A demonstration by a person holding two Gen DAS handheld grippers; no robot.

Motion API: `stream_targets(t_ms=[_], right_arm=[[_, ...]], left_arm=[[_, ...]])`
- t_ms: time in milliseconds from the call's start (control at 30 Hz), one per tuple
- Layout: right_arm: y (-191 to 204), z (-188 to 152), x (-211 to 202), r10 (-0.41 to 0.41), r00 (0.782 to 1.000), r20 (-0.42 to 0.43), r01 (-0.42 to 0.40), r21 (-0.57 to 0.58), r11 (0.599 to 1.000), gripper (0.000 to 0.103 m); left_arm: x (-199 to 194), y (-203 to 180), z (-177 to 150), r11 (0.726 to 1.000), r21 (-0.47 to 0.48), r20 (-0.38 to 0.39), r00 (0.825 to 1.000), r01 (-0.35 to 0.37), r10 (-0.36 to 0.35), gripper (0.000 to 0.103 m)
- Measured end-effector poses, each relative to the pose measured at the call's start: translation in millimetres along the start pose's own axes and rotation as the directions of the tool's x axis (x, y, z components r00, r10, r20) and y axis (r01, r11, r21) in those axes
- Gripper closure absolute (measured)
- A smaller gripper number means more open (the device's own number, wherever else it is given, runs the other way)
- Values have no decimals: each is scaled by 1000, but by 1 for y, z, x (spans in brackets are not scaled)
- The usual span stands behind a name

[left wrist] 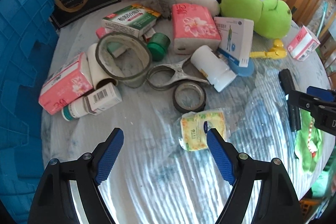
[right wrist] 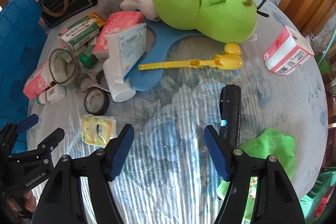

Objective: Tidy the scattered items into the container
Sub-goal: 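Grasp the black cylinder with the right tool while the left tool grasps the yellow tissue pack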

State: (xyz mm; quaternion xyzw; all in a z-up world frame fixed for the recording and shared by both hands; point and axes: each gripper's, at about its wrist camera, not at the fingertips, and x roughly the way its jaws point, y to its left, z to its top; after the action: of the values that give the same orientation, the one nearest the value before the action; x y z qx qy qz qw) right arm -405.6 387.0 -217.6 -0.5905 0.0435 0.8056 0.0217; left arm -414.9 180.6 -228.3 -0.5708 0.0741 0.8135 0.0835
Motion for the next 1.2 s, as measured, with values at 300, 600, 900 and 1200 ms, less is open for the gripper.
stream_targets(t_ms=[300,600,900,1200], right_arm=[[-107,-16,27,-15,999,-47,23,172,985,35],[-144,-19,41,17,999,-45,-6,221,975,35],[-101,-2,63,78,995,-58,-70,125,990,51],[-86,-3,82,-14,996,-86,20,67,998,58]], left_arm=[[48,-40,-6,998,55,-58,998,34,-31,22],[73,-62,-4,998,61,-69,998,18,-13,22],[67,-61,-15,996,85,-43,998,41,-38,28],[62,-60,-18,995,87,-30,999,47,-44,33]])
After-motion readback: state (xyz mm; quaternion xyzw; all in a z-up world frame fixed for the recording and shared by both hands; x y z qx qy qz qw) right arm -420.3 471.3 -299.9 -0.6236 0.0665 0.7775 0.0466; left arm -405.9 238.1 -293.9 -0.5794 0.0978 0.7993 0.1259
